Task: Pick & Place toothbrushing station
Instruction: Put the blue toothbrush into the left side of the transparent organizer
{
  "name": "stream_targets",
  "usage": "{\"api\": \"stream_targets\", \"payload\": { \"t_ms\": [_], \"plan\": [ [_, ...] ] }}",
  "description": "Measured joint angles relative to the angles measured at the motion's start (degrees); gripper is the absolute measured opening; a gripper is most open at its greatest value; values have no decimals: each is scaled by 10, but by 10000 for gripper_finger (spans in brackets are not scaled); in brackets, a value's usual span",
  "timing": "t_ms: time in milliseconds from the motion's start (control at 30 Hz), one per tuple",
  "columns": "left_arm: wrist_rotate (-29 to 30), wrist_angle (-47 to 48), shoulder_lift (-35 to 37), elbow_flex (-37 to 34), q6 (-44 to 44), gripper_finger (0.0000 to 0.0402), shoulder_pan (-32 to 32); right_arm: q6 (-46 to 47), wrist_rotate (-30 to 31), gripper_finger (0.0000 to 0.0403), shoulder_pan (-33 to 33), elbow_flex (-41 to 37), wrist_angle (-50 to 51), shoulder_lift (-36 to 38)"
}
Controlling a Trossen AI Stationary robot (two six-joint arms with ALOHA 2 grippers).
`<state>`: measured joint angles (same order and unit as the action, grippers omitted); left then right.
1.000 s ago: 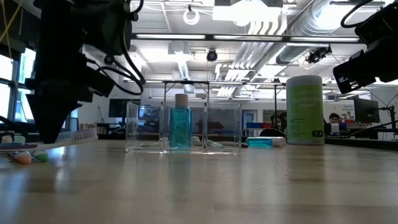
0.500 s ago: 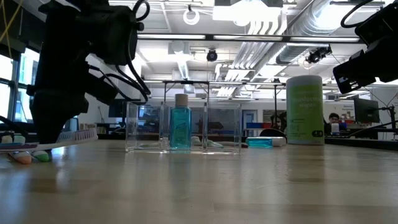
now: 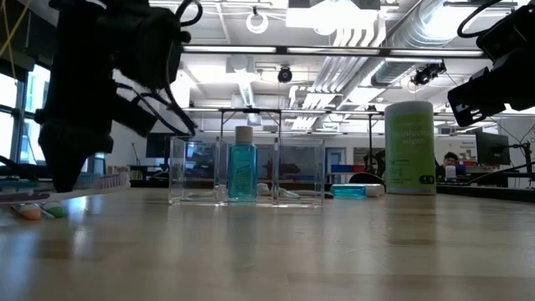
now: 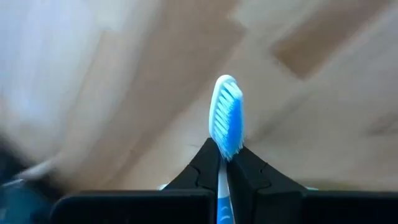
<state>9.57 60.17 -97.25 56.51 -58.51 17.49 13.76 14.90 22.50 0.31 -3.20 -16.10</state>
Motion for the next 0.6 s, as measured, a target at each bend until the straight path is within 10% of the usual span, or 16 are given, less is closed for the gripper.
{"api": "stream_targets", "payload": {
  "t_ms": [600],
  "plan": [
    [131, 191, 10, 350, 70, 4, 55, 9, 3, 3, 0, 0, -2, 0]
  ]
}}
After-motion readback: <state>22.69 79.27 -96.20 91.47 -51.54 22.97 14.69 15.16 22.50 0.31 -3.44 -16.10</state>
